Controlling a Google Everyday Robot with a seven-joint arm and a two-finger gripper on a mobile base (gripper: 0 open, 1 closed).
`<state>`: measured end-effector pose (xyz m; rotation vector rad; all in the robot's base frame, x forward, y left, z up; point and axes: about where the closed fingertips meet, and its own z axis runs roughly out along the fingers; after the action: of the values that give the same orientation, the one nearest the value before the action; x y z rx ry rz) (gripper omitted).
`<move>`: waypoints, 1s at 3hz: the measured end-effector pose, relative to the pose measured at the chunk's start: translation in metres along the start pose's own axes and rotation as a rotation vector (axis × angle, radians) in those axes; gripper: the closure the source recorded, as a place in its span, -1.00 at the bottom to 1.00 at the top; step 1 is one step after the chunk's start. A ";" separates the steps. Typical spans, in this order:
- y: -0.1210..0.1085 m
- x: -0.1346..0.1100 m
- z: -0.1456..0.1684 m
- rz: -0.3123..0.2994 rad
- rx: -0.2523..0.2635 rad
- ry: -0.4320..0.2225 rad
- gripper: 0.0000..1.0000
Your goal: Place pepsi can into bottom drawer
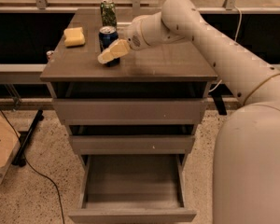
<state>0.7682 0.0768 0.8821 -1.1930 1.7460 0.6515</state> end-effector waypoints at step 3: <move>0.000 -0.014 0.009 0.025 -0.021 -0.096 0.30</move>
Offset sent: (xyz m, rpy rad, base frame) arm 0.0172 0.0160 0.0079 0.1426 -0.0072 0.0014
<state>0.7740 0.0904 0.8906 -1.1374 1.6803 0.7324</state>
